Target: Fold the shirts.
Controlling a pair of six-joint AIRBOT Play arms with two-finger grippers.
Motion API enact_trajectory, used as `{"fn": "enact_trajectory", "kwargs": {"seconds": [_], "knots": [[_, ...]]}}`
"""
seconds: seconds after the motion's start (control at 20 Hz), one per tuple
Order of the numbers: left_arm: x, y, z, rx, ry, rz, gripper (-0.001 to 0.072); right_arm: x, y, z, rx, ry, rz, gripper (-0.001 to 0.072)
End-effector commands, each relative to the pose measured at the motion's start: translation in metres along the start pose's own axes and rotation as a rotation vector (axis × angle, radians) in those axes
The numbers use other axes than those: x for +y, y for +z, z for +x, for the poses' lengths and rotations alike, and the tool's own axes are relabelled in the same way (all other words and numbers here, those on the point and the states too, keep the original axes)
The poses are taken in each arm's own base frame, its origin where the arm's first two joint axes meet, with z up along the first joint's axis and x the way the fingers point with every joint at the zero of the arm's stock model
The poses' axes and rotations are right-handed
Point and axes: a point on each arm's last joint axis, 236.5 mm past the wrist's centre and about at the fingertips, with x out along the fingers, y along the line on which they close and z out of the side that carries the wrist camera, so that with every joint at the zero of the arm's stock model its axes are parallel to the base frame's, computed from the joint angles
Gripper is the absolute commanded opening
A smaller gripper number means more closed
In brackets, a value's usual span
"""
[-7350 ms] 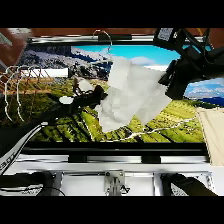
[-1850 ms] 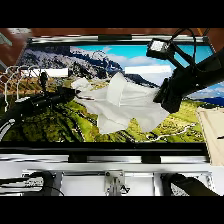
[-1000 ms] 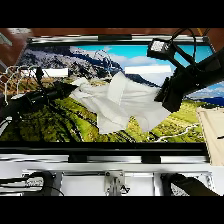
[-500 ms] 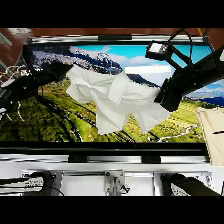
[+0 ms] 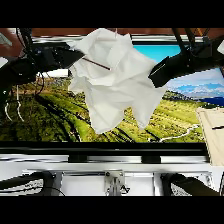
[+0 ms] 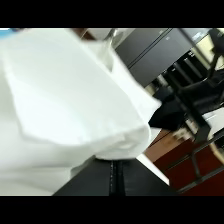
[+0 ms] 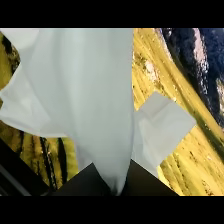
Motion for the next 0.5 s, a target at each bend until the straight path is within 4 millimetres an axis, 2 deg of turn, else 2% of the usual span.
{"fn": "enact_trajectory", "kwargs": {"seconds": [0.0,0.15,0.2,0.25,0.3,0.35,0.4,0.45], "knots": [[0.002,-0.023,0.006,0.110,0.086,0.048,0.0040,-0.005,0.015,-0.008,-0.063,-0.029,0.088,0.0070],[0.026,-0.049,0.003,0.219,0.198,0.028,0.0041,-0.007,0.025,-0.023,-0.123,-0.060,0.090,0.0070],[0.030,-0.051,0.002,0.228,0.217,0.026,0.0050,-0.007,0.030,-0.030,-0.153,-0.071,0.100,0.0070],[0.030,-0.048,0.003,0.216,0.219,0.027,0.0167,-0.005,0.033,-0.035,-0.174,-0.068,0.110,0.0070],[0.029,-0.041,0.003,0.185,0.222,0.027,0.0476,-0.002,0.034,-0.040,-0.186,-0.066,0.117,0.0070],[0.026,-0.028,0.002,0.141,0.219,0.029,0.0625,-0.001,0.035,-0.045,-0.195,-0.069,0.118,0.0070],[0.017,-0.012,-0.001,0.094,0.204,0.050,0.0624,0.000,0.036,-0.051,-0.208,-0.075,0.115,0.0070],[-0.001,0.011,-0.005,0.034,0.171,0.080,0.0623,-0.003,0.038,-0.058,-0.226,-0.101,0.118,0.0070]]}}
